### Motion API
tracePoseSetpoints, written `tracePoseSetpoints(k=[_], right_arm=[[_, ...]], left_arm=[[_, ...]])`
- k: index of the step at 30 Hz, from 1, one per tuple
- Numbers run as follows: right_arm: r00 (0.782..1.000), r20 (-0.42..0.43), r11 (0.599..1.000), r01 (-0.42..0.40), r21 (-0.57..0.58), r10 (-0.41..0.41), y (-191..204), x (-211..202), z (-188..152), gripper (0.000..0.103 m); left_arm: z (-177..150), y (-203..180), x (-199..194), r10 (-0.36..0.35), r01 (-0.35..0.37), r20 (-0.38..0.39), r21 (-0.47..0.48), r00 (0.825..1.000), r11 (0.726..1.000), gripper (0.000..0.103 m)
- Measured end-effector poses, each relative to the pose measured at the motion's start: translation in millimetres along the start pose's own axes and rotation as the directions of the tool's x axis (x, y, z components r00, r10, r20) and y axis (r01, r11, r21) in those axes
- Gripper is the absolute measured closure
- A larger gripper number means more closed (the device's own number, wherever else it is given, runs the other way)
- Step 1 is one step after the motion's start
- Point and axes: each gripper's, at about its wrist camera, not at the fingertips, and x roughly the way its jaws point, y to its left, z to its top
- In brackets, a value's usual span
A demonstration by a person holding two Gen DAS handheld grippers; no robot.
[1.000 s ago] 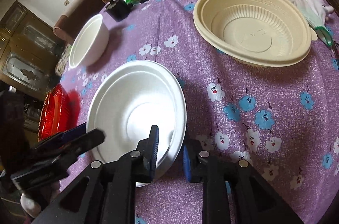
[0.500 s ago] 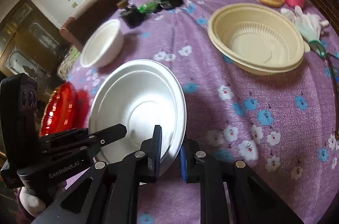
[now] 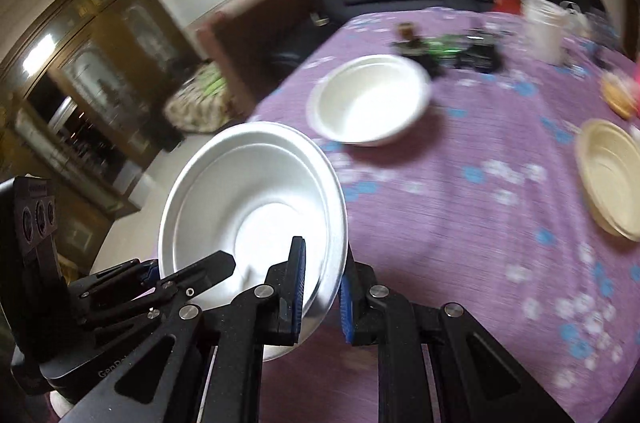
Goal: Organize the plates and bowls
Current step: 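Carry the white paper bowl onto the red plates and open the right gripper, then withdraw the right gripper and move it toward the cream plastic bowl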
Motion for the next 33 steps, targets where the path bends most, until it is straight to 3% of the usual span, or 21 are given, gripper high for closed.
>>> tracePoseSetpoints(k=[7, 14, 21, 24, 26, 28, 30, 33], right_arm=[[0.997, -0.075, 0.997, -0.01, -0.071, 0.004, 56.4, 60.4, 12.5, 0.086], [0.991, -0.12, 0.993, 0.038, -0.113, -0.052, 67.7, 94.7, 6.7, 0.086], [0.992, -0.103, 0.986, 0.063, -0.154, -0.079, 65.9, 100.4, 4.5, 0.087], [0.994, -0.065, 0.978, 0.079, -0.192, -0.093, 69.8, 97.2, 0.3, 0.087], [0.994, -0.026, 0.97, 0.099, -0.221, -0.108, 73.6, 93.0, -2.0, 0.083], [0.996, 0.012, 0.968, 0.092, -0.233, -0.092, 75.7, 87.3, -3.4, 0.06], [0.996, 0.043, 0.967, 0.086, -0.238, -0.078, 75.5, 81.0, -3.2, 0.043], [0.993, 0.097, 0.962, 0.095, -0.255, -0.073, 76.5, 69.0, -5.1, 0.042]], left_arm=[[0.6, 58.9, 7.2, 0.064, -0.066, -0.025, -0.097, 0.998, 0.993, 0.081], [-4.7, 79.6, 25.3, 0.072, -0.081, -0.078, -0.121, 0.994, 0.989, 0.076], [-3.8, 78.6, 4.0, 0.097, -0.096, 0.0, -0.119, 0.995, 0.988, 0.035], [-3.0, 81.6, -7.8, 0.117, -0.11, 0.046, -0.132, 0.992, 0.985, 0.033], [-3.3, 83.8, -14.8, 0.121, -0.111, 0.071, -0.141, 0.99, 0.984, 0.032], [-3.7, 85.1, -20.8, 0.121, -0.106, 0.091, -0.153, 0.989, 0.983, 0.031], [-5.1, 86.2, -25.0, 0.106, -0.088, 0.102, -0.168, 0.989, 0.982, 0.031], [-8.2, 86.9, -28.6, 0.088, -0.066, 0.111, -0.189, 0.99, 0.98, 0.03]])
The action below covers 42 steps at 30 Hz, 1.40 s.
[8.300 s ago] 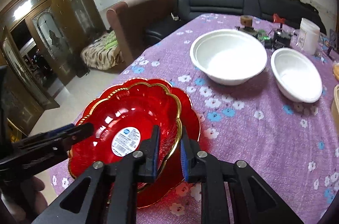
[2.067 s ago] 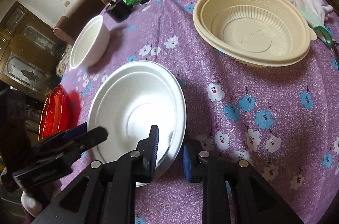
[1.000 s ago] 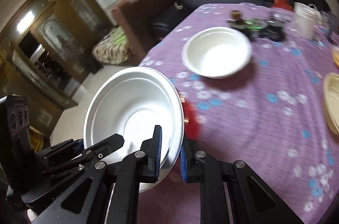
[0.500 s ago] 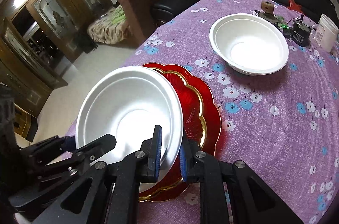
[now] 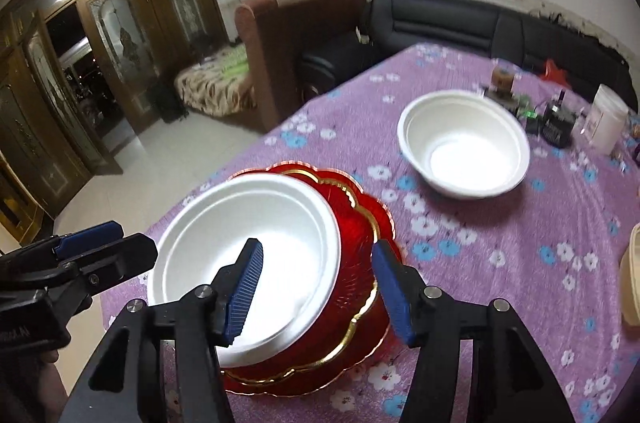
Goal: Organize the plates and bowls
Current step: 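Withdraw the right gripper and move it toward the cream plastic bowl, then close the right gripper on the rim of the cream plastic bowl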
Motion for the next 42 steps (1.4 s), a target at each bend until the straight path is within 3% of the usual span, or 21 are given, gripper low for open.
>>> tracePoseSetpoints(k=[8, 14, 23, 28, 34, 42], right_arm=[[0.999, 0.035, 0.998, -0.002, 0.068, 0.0, -25.7, -22.0, -7.4, 0.041], [0.996, 0.072, 0.987, 0.034, 0.155, -0.046, -62.2, -55.8, -24.7, 0.04], [0.982, 0.089, 0.951, 0.135, 0.278, -0.166, -137.4, -111.4, -72.2, 0.039], [0.962, 0.06, 0.886, 0.218, 0.41, -0.265, -201.3, -146.6, -109.0, 0.039], [0.924, 0.032, 0.765, 0.295, 0.572, -0.38, -271.6, -182.9, -143.8, 0.039], [0.884, 0.003, 0.644, 0.339, 0.686, -0.468, -336.4, -169.9, -135.0, 0.037]], left_arm=[[-4.3, 0.0, -8.6, -0.017, 0.017, 0.009, -0.035, 1.0, 0.999, 0.03], [-15.0, -2.1, -16.7, -0.025, 0.026, 0.013, -0.056, 1.0, 0.998, 0.026], [-34.8, -41.0, -26.4, -0.056, 0.056, -0.004, 0.035, 0.998, 0.998, 0.026], [-51.1, -79.2, -22.6, -0.085, 0.089, -0.029, 0.145, 0.996, 0.985, 0.025], [-69.8, -119.6, -6.1, -0.126, 0.149, -0.108, 0.242, 0.986, 0.959, 0.025], [-84.3, -146.8, 15.3, -0.152, 0.201, -0.177, 0.302, 0.972, 0.932, 0.025]])
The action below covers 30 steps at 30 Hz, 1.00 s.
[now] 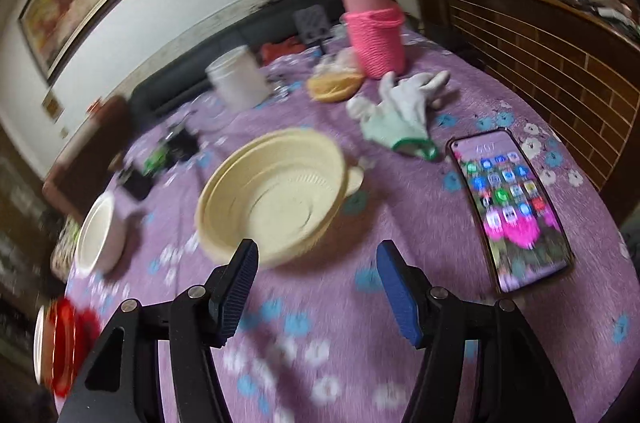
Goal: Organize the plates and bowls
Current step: 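Close the right gripper on the rim of the cream plastic bowl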
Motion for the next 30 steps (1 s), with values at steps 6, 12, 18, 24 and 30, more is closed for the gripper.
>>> tracePoseSetpoints(k=[6, 12, 18, 24, 30], right_arm=[[0.999, -0.017, 0.985, -0.025, 0.168, 0.028, -25.0, 36.8, 15.9, 0.037], [0.998, -0.026, 0.992, -0.059, 0.111, 0.063, -19.4, 54.7, 9.3, 0.037], [0.995, -0.038, 0.994, -0.088, 0.06, 0.09, -14.2, 57.7, 10.5, 0.037], [0.994, 0.005, 0.99, -0.109, 0.092, 0.109, -27.9, 45.9, 14.1, 0.037], [0.992, -0.013, 0.987, -0.125, 0.104, 0.127, -29.4, 53.3, 15.8, 0.04]], left_arm=[[8.8, -24.5, 5.7, -0.019, 0.018, 0.004, 0.05, 1.0, 0.999, 0.026], [27.3, -52.8, 33.1, -0.04, 0.044, -0.048, 0.084, 0.998, 0.996, 0.026], [65.9, -90.5, 72.5, -0.046, 0.052, -0.063, 0.102, 0.997, 0.993, 0.026], [110.5, -114.8, 132.2, -0.11, 0.116, -0.146, 0.03, 0.983, 0.993, 0.026], [145.7, -139.3, 190.2, -0.09, 0.097, -0.176, 0.032, 0.98, 0.995, 0.026]])
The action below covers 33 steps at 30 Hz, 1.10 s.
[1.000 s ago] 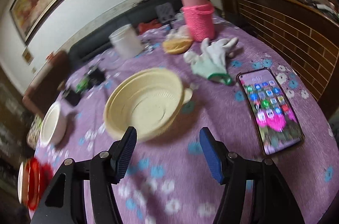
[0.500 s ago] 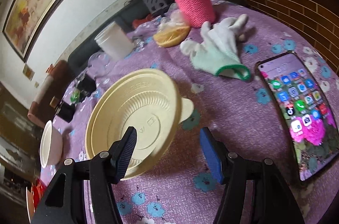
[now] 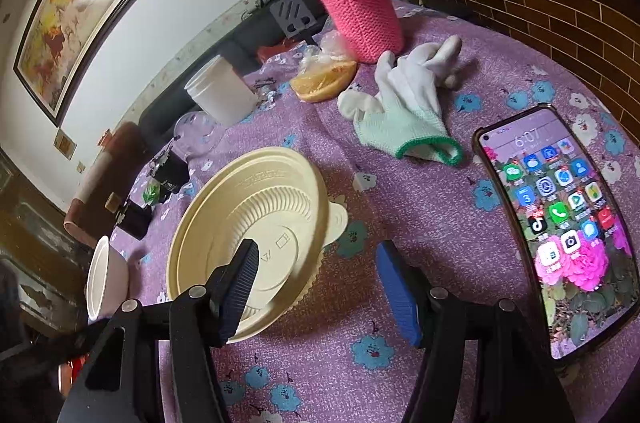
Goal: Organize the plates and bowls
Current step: 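Close the right gripper on the rim of the cream plastic bowl, then carry the cream bowl onto the white bowl on the red plates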
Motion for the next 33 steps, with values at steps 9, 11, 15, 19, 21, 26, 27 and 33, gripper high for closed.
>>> tracePoseSetpoints(k=[9, 11, 15, 19, 21, 26, 27, 33], right_arm=[[1.0, -0.024, 0.998, 0.016, -0.068, -0.017, 9.1, 12.0, -0.1, 0.065], [0.999, -0.034, 0.998, 0.008, -0.06, -0.01, 7.6, 14.5, -0.5, 0.065], [0.998, -0.057, 0.999, -0.037, -0.017, 0.036, 1.3, 18.7, -0.6, 0.07], [0.995, -0.071, 0.997, -0.071, 0.019, 0.072, -3.0, 21.0, -1.3, 0.081], [0.993, -0.077, 0.995, -0.088, 0.042, 0.091, -5.6, 21.3, -1.9, 0.084], [0.987, -0.065, 0.989, -0.144, 0.03, 0.145, 3.1, 12.7, -4.7, 0.085], [0.987, -0.059, 0.988, -0.152, 0.012, 0.153, 8.3, 9.5, -6.6, 0.085], [0.974, -0.081, 0.974, -0.216, -0.072, 0.21, 38.6, -0.2, -23.6, 0.085]], left_arm=[[30.8, -27.8, 63.4, -0.004, 0.005, -0.062, 0.027, 0.998, 1.0, 0.028], [31.4, -32.0, 69.2, 0.002, 0.001, -0.069, 0.041, 0.998, 0.999, 0.037], [28.9, -41.1, 77.9, -0.003, 0.013, -0.111, 0.093, 0.994, 0.996, 0.086], [25.5, -46.4, 67.8, -0.009, 0.018, -0.085, 0.111, 0.996, 0.994, 0.088], [21.6, -47.4, 57.6, -0.003, 0.011, -0.065, 0.121, 0.998, 0.993, 0.088], [9.2, -44.1, 33.1, 0.026, -0.023, -0.02, 0.132, 0.999, 0.991, 0.087], [4.7, -41.0, 25.9, 0.034, -0.032, -0.01, 0.129, 0.999, 0.991, 0.087], [-21.6, -13.4, -10.4, 0.073, -0.074, 0.017, 0.067, 0.997, 0.995, 0.086]])
